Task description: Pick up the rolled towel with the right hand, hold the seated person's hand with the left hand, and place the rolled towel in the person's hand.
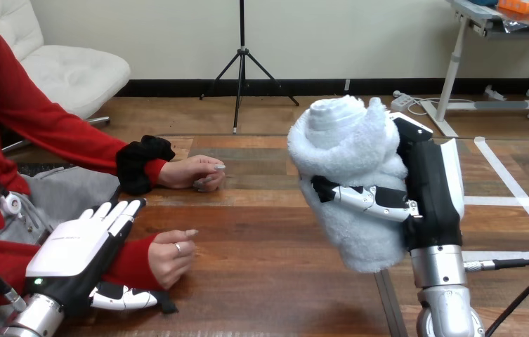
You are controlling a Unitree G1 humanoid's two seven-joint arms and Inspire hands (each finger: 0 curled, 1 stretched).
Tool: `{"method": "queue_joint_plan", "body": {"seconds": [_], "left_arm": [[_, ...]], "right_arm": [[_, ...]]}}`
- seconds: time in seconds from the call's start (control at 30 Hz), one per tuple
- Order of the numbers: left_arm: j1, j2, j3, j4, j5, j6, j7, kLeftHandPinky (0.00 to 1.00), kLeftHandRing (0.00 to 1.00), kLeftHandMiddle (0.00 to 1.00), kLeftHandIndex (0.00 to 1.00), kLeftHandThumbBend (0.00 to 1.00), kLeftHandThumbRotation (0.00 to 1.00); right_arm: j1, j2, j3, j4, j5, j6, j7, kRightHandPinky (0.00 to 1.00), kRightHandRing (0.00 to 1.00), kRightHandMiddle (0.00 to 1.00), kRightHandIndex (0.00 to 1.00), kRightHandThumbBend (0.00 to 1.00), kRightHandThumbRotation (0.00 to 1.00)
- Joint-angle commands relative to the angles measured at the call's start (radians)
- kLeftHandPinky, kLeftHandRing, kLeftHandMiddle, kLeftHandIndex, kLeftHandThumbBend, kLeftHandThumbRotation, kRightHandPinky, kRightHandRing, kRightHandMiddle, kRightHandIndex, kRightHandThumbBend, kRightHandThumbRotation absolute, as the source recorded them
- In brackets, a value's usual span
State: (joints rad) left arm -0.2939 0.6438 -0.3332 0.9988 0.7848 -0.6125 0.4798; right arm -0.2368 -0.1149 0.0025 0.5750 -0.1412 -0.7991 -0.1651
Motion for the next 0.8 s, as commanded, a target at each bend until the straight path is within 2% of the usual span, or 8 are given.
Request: {"method": "queue_joint_plan", "body": {"seconds": [0.0,0.2,0.77], "left_arm": [[-0.036,0.009,-0.031,0.059,0.017,0.044,0.005,0.98,1.0,0.99,1.0,1.0,0.5],[-0.048,0.01,-0.043,0.08,0.012,0.053,0.007,0.98,1.0,0.98,1.0,1.0,0.48],[-0.07,0.01,-0.072,0.112,0.012,0.074,0.015,0.95,0.96,0.95,0.97,1.0,0.44]], "right_arm": [[-0.035,0.013,-0.016,-0.093,0.029,-0.001,0.008,0.19,0.24,0.32,0.33,0.72,0.0],[-0.023,0.018,-0.014,-0.117,0.059,0.008,0.033,0.18,0.23,0.32,0.33,0.71,0.0],[0.017,0.029,-0.015,-0.198,0.076,0.041,0.057,0.17,0.22,0.32,0.33,0.71,0.0]]}}
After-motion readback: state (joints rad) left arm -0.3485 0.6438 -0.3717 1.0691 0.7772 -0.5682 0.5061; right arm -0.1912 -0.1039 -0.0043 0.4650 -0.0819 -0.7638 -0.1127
